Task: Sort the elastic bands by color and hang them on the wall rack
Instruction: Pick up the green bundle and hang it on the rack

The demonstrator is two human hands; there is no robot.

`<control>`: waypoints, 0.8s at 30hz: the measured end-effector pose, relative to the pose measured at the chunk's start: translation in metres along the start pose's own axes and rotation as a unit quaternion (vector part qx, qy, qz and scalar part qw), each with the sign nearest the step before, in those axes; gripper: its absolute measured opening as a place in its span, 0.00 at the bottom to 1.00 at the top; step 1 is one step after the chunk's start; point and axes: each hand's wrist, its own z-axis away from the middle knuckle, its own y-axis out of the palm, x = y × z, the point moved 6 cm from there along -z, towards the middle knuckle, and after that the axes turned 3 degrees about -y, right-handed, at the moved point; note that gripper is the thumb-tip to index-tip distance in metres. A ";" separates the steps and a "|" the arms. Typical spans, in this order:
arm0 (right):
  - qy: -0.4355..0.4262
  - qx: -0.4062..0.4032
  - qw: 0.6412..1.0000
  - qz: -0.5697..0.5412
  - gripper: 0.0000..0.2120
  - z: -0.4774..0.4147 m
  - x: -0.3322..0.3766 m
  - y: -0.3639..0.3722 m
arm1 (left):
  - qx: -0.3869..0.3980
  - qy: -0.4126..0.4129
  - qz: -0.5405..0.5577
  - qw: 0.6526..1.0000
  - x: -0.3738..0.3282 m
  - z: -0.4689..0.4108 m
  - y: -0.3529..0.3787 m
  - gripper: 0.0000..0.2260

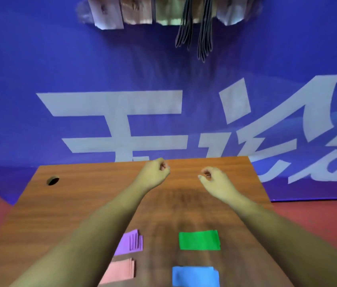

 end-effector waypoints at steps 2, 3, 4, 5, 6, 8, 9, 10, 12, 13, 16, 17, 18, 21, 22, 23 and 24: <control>0.022 0.039 0.999 0.010 0.12 0.015 -0.021 0.030 | 0.041 -0.014 -0.015 0.999 0.026 0.006 0.033 0.07; 0.037 0.056 0.998 0.017 0.12 0.024 -0.031 0.042 | 0.062 -0.018 -0.022 0.998 0.039 0.009 0.050 0.07; 0.051 0.073 0.996 0.025 0.13 0.032 -0.041 0.053 | 0.084 -0.020 -0.029 0.996 0.049 0.012 0.065 0.07; 0.068 0.090 0.993 0.033 0.14 0.041 -0.053 0.065 | 0.106 -0.026 -0.036 0.993 0.059 0.016 0.080 0.07; 0.083 0.105 0.990 0.038 0.15 0.048 -0.063 0.074 | 0.124 -0.031 -0.038 0.991 0.070 0.018 0.095 0.08; 0.107 0.132 0.984 0.049 0.16 0.062 -0.083 0.091 | 0.149 -0.041 -0.038 0.987 0.088 0.024 0.122 0.08; 0.112 0.143 0.982 0.056 0.16 0.067 -0.090 0.097 | 0.158 -0.049 -0.039 0.986 0.096 0.028 0.133 0.08; 0.111 0.154 0.980 0.062 0.17 0.072 -0.097 0.106 | 0.167 -0.053 -0.040 0.984 0.104 0.031 0.144 0.08; 0.104 0.178 0.976 0.068 0.19 0.076 -0.108 0.122 | 0.186 -0.052 -0.039 0.980 0.115 0.037 0.165 0.10; 0.101 0.190 0.974 0.071 0.21 0.078 -0.111 0.129 | 0.193 -0.047 -0.041 0.979 0.119 0.040 0.173 0.11; 0.082 0.198 0.974 0.077 0.24 0.076 -0.117 0.148 | 0.206 -0.034 -0.047 0.977 0.131 0.040 0.197 0.14; 0.076 0.199 0.974 0.078 0.25 0.075 -0.117 0.154 | 0.209 -0.031 -0.047 0.976 0.133 0.040 0.202 0.14; 0.072 0.202 0.973 0.081 0.26 0.075 -0.118 0.160 | 0.212 -0.028 -0.046 0.976 0.136 0.040 0.207 0.14; 0.071 0.219 0.968 0.100 0.29 0.073 -0.132 0.184 | 0.220 -0.028 -0.041 0.974 0.146 0.041 0.225 0.13; 0.075 0.224 0.966 0.106 0.29 0.074 -0.136 0.191 | 0.218 -0.027 -0.040 0.975 0.149 0.042 0.229 0.13; 0.077 0.225 0.965 0.112 0.30 0.075 -0.140 0.197 | 0.212 -0.029 -0.040 0.976 0.152 0.044 0.232 0.13; 0.075 0.226 0.963 0.123 0.30 0.077 -0.141 0.200 | 0.201 -0.031 -0.039 0.978 0.157 0.044 0.234 0.13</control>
